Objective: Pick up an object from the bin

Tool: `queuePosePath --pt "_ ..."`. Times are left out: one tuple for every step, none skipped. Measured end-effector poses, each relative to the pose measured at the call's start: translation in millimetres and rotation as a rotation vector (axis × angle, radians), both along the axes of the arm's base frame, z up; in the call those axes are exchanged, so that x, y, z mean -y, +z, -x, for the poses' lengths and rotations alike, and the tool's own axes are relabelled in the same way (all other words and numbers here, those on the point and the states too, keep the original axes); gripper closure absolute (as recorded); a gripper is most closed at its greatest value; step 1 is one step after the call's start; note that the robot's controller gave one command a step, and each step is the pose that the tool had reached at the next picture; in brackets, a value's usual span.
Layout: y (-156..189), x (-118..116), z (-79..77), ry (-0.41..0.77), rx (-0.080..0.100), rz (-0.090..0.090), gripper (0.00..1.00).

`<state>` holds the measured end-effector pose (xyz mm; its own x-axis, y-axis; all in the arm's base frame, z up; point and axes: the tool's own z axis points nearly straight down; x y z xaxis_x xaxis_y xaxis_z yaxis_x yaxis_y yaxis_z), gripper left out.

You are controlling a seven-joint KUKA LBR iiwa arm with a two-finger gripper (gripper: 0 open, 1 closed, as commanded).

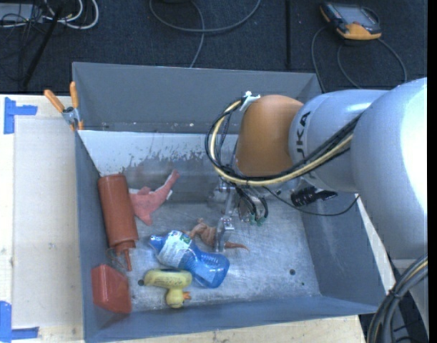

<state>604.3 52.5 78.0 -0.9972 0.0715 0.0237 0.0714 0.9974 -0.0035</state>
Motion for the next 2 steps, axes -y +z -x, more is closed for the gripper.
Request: queuePosePath --pt "3.0 0.0 1.5 0.0 -0.003 0.0 1.0" --pt "16.0 -0.6 3.1 0.0 0.0 -0.002 1.0"
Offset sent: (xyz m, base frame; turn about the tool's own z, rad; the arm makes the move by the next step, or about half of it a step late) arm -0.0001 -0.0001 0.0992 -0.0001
